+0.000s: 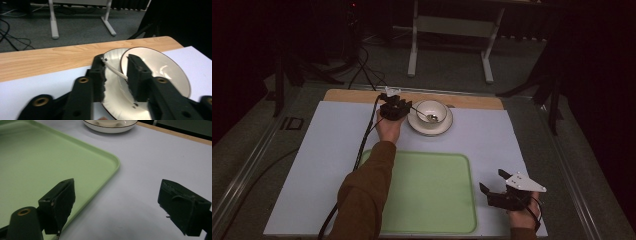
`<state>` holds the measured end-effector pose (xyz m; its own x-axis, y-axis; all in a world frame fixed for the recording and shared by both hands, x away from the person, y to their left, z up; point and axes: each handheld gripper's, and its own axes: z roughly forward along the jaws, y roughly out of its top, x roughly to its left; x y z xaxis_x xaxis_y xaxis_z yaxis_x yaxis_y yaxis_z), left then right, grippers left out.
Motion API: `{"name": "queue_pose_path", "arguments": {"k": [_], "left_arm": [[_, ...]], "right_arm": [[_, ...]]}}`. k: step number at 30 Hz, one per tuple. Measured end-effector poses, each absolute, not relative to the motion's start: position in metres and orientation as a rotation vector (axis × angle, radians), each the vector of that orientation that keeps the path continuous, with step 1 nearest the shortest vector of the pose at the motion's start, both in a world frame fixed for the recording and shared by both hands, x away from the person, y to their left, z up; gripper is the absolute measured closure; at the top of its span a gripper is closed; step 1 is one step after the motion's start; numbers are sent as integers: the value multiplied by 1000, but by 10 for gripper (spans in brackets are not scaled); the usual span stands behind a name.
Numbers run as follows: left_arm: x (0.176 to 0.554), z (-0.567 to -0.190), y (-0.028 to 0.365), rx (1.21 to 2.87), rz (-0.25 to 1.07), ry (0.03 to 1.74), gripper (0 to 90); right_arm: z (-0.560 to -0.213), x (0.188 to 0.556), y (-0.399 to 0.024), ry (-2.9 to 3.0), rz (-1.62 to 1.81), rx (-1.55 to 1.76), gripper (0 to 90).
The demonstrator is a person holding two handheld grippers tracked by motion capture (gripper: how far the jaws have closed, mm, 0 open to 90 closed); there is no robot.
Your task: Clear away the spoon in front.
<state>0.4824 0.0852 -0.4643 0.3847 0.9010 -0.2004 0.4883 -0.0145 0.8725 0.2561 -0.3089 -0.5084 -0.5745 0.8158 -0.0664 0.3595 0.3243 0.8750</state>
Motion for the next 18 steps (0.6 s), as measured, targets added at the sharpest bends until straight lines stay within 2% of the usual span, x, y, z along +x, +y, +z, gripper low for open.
{"name": "queue_pose_path", "arguments": {"k": [10,18], "left_arm": [[464,-458,80,1676,457,1146,862],[458,-447,86,1619,454,1147,886]], "right_arm": [[-509,256,-307,2096,1175,1027,141],[-508,256,-307,2096,1175,1020,141]]}}
